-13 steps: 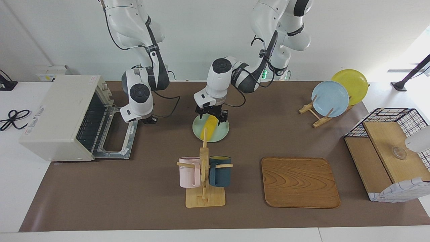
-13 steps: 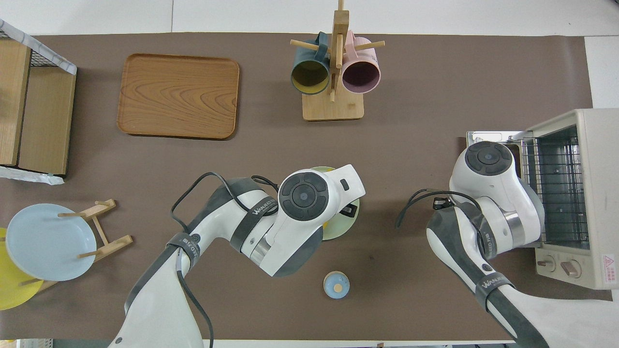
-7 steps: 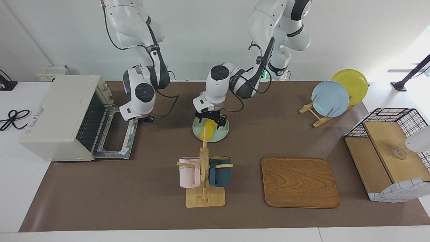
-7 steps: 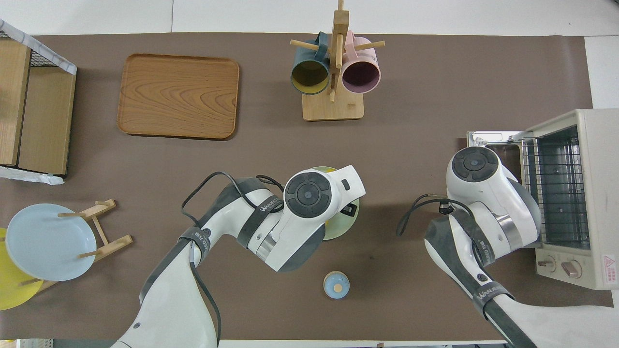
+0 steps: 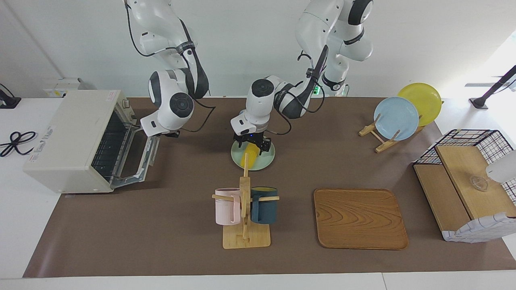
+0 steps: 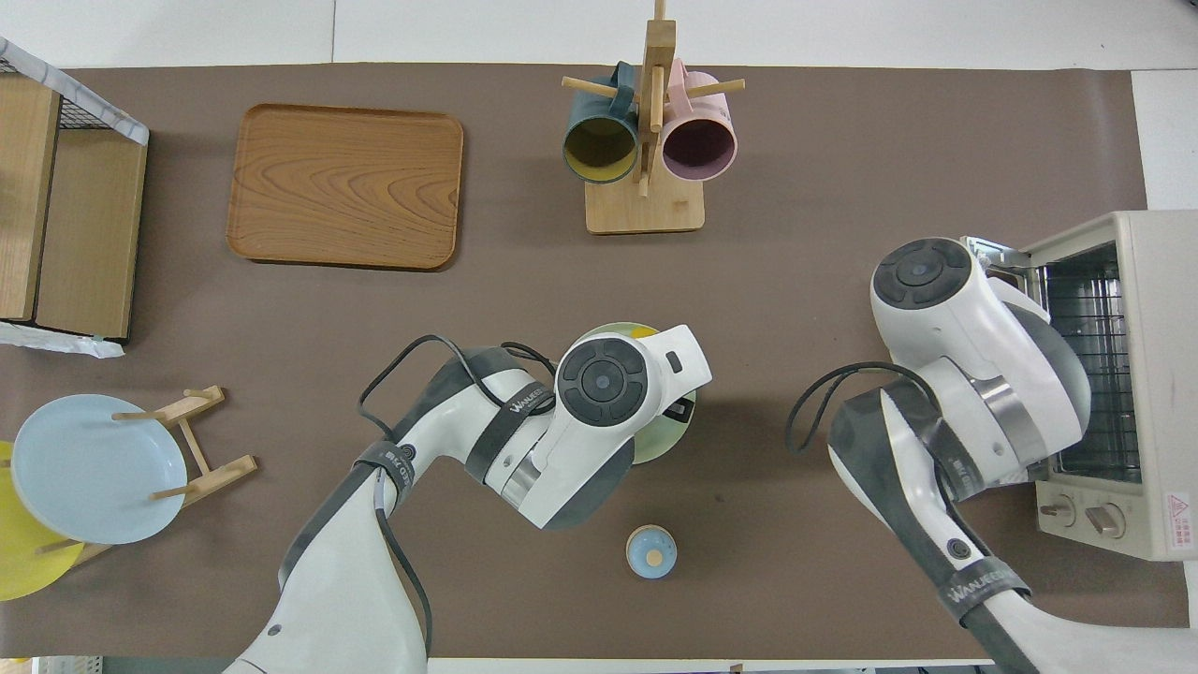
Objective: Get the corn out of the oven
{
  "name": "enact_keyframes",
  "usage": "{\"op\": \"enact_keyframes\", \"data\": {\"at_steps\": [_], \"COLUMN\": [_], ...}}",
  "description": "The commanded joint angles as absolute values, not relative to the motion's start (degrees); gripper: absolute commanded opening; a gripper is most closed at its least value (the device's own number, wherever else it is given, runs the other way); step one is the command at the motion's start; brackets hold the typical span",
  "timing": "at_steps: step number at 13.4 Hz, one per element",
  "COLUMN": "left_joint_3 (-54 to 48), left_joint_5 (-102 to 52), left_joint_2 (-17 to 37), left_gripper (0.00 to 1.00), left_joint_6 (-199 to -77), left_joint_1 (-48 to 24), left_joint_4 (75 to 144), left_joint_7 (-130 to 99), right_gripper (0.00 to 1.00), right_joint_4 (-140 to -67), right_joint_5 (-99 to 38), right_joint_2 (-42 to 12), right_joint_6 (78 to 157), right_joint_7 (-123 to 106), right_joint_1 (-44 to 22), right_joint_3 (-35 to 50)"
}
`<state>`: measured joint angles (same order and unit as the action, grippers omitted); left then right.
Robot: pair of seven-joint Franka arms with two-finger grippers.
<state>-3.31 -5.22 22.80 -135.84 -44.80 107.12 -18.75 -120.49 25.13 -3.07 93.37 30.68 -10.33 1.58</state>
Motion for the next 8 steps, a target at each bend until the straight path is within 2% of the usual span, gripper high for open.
{"op": "enact_keyframes", "data": {"at_steps": [1,3,4,8], "left_joint_3": [-2.37,-2.37,-2.37,-2.29], "left_joint_5": [-4.31,-4.39,-4.31,-4.39], "left_joint_2": [23.03,23.03,23.03,22.59], "left_gripper": [0.74,0.67,0.60,0.07], "left_joint_6": [-137.46,-137.81,-137.81,-136.15], "left_joint_1": [-45.88,-45.88,-45.88,-45.53], "left_joint_4": [107.84,107.84,107.93,107.05], "left_joint_7": [-18.98,-19.77,-20.21,-23.63], "right_gripper": [0.00,0.00,0.00,0.00], "right_joint_4": [-119.36,-119.44,-119.70,-119.79], "right_joint_5": [26.89,26.98,26.90,26.89], "right_joint_2": [0.60,3.41,4.56,6.15], "right_joint_6": [89.57,88.42,88.33,88.77], "right_joint_7": [23.58,17.70,14.27,5.81], "right_joint_1": [-8.44,-5.47,-3.62,1.75], "right_joint_3": [1.06,0.79,0.79,0.79]}}
